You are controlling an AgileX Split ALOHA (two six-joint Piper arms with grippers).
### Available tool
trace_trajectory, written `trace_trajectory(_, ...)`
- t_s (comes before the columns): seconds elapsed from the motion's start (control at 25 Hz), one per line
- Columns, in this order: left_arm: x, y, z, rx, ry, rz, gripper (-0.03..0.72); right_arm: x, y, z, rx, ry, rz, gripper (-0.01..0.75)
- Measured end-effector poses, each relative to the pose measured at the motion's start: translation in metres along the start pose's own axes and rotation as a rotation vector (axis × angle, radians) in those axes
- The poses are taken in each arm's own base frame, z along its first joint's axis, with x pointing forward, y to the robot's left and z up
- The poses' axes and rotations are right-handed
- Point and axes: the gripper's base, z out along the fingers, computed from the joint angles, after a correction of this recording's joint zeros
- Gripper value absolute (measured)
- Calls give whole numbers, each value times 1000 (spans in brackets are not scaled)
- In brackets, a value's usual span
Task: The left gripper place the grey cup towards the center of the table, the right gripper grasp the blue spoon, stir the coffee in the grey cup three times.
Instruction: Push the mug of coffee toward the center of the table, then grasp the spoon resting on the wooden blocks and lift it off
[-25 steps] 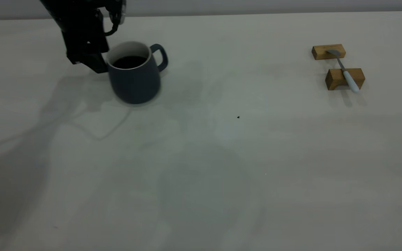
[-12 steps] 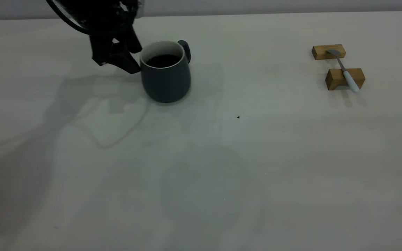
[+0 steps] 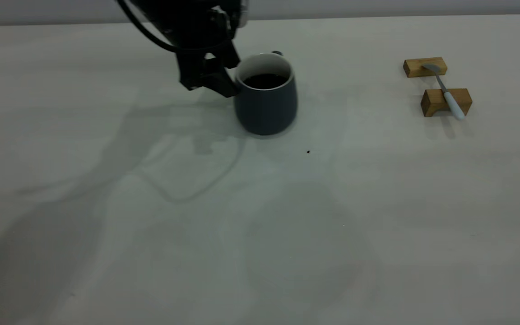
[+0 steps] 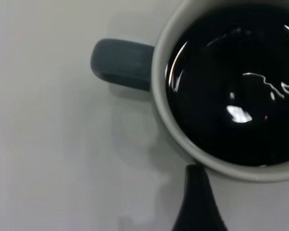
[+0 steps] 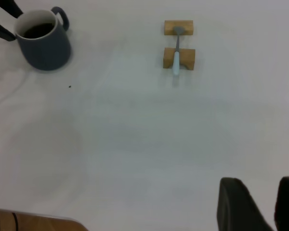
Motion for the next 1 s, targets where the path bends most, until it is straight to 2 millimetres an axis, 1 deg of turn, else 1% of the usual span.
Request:
trace_trajectory(0.2, -18, -4, 7, -18, -6, 32, 585, 0, 0, 0, 0, 0, 0, 240)
trace_trajectory(0.4, -31, -9, 18, -29, -34, 15, 585, 0, 0, 0, 0, 0, 0, 240)
trace_trajectory(0.52, -35, -11, 20, -30, -37, 19, 585, 0, 0, 0, 0, 0, 0, 240)
trace_trajectory(0.64, -33, -11, 19, -19, -32, -17, 585, 0, 0, 0, 0, 0, 0, 240)
trace_trajectory(0.72, -28, -11, 10, 20, -10, -72, 585, 0, 0, 0, 0, 0, 0, 240)
trace_trajectory(0.76, -25, -10, 1, 46, 13, -90, 585, 0, 0, 0, 0, 0, 0, 240)
trace_trajectory(0.88, -14, -6, -34, 112, 112, -217, 585, 0, 0, 0, 0, 0, 0, 240)
trace_trajectory(1.0, -14, -4, -77, 131, 212, -453, 585, 0, 0, 0, 0, 0, 0, 240)
